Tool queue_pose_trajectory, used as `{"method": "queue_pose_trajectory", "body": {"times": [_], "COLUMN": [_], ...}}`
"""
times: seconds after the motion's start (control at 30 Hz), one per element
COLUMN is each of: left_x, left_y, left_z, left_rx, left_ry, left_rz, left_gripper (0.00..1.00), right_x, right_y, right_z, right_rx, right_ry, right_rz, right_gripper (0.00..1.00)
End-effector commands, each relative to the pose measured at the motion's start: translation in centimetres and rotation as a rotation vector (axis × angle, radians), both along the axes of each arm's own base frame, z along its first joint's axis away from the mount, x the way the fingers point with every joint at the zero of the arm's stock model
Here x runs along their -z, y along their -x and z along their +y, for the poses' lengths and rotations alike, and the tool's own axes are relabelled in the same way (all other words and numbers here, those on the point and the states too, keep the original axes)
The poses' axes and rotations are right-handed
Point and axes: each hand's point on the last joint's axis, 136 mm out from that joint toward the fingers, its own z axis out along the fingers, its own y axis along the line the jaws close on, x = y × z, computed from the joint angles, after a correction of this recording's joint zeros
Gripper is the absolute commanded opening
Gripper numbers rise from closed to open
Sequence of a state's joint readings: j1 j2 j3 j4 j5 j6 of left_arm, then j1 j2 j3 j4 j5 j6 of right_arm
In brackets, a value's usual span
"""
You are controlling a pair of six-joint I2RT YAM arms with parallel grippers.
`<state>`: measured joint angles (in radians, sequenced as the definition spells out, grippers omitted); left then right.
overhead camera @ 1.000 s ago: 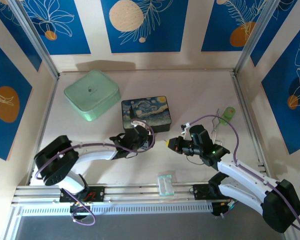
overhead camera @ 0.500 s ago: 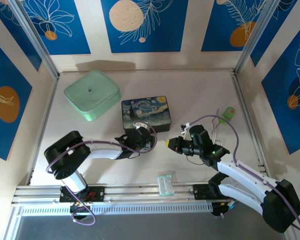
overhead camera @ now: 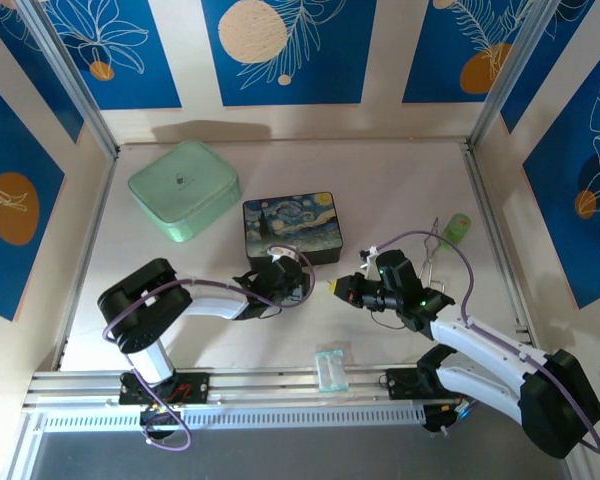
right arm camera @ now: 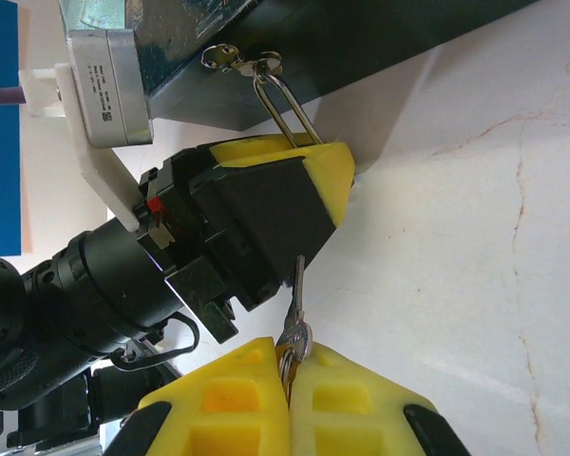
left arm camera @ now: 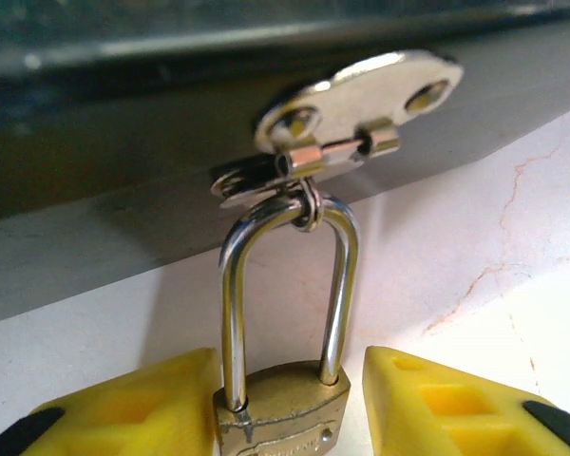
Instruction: Unlock the padlock with the key
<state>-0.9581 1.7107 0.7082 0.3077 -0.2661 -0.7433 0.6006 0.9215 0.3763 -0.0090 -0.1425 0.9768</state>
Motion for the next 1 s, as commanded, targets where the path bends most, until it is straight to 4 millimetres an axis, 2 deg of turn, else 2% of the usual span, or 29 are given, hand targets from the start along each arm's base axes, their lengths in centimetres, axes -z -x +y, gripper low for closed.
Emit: {"method": "queue_pose_trajectory", "body": {"times": [0.0, 0.13, 0.27, 0.47, 0.73, 0.83, 0.97], "left_x": [-0.1, -0.1, 1.6, 2.0, 1.9, 1.3, 0.2], "left_y": [-0.2, -0.2, -0.2, -0.2, 0.0, 0.4, 0.7], "left_z": [0.0, -0.5, 0.8, 2.4, 2.2, 1.5, 0.6], "left_rx": [-0.017, -0.014, -0.069, -0.125, -0.136, -0.135, -0.137], "left_ry": [0.035, 0.044, -0.111, -0.256, -0.273, -0.21, -0.116], "left_rz": [-0.007, 0.011, 0.098, 0.144, 0.18, 0.2, 0.221], "left_gripper": [0.41, 0.37, 0.36, 0.41, 0.38, 0.33, 0.3], "right_x": [0.6, 1.5, 2.3, 2.7, 3.1, 3.3, 3.4], "right_y": [0.1, -0.1, -0.2, 0.0, -0.1, -0.2, -0.3], "right_z": [0.0, -0.2, -0.3, -0.6, -0.7, -0.4, 0.2], "right_rx": [-0.004, 0.012, 0.02, 0.025, 0.04, 0.026, -0.008], "right_ry": [-0.005, 0.003, 0.017, 0.028, 0.032, 0.017, 0.0], "right_rz": [0.01, 0.012, 0.022, 0.031, 0.033, 0.012, -0.048], "right_gripper": [0.0, 0.0, 0.0, 0.0, 0.0, 0.0, 0.0]}}
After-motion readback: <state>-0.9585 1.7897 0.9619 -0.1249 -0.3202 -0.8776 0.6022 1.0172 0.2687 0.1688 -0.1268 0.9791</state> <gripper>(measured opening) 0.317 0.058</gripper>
